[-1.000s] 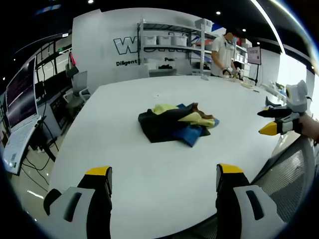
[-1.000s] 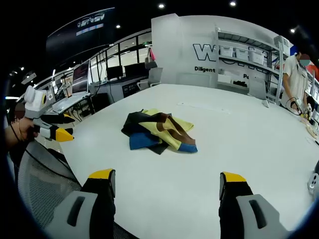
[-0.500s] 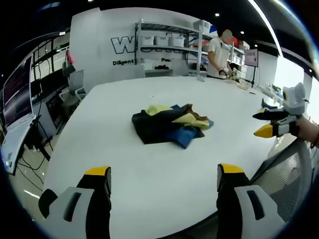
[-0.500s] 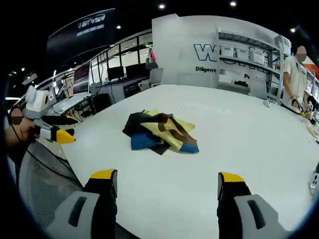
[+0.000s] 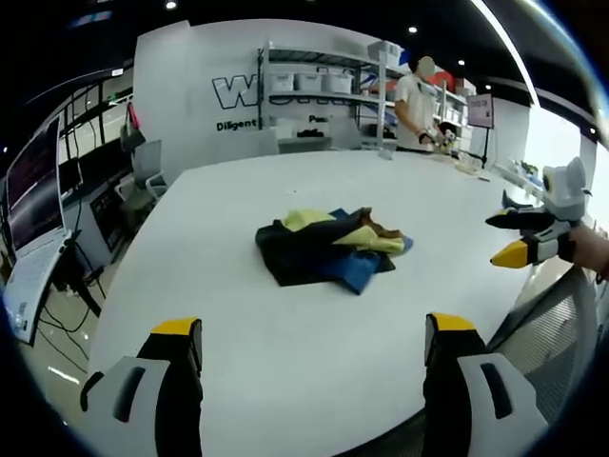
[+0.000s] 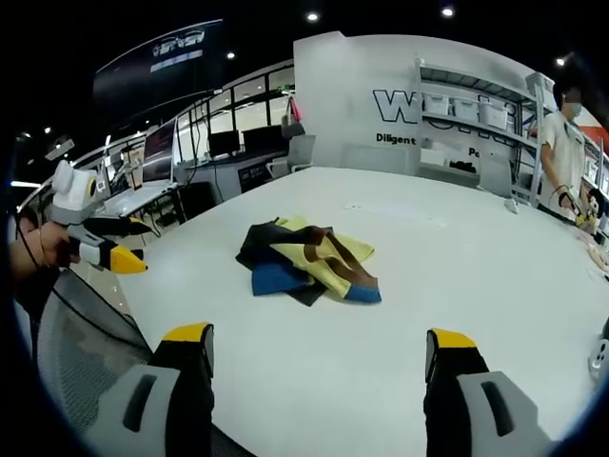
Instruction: Fold the garment on the visible template until the final outline fits inside the template.
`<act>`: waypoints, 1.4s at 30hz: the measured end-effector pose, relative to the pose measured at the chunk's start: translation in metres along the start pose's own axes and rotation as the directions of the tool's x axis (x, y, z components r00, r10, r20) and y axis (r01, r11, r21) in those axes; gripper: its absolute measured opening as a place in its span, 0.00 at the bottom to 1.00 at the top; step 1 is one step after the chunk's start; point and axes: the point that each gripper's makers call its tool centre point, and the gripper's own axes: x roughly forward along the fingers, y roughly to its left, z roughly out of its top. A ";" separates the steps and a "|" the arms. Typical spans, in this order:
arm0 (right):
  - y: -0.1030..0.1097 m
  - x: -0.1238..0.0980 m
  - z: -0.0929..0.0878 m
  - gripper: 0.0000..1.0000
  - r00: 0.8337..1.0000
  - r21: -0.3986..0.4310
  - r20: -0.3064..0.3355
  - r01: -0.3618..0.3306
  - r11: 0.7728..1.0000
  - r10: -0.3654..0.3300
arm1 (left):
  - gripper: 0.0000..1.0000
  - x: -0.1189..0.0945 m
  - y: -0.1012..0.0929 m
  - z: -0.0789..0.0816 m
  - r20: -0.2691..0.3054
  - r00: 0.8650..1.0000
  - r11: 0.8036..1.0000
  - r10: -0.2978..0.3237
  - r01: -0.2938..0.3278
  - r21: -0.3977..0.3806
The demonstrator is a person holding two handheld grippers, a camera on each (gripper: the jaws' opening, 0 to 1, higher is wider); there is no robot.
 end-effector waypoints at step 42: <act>-0.046 0.073 0.031 0.66 0.999 -0.086 -0.018 -0.033 0.996 0.032 | 0.76 0.085 0.008 0.047 0.026 1.000 0.996 -0.017 0.014 0.087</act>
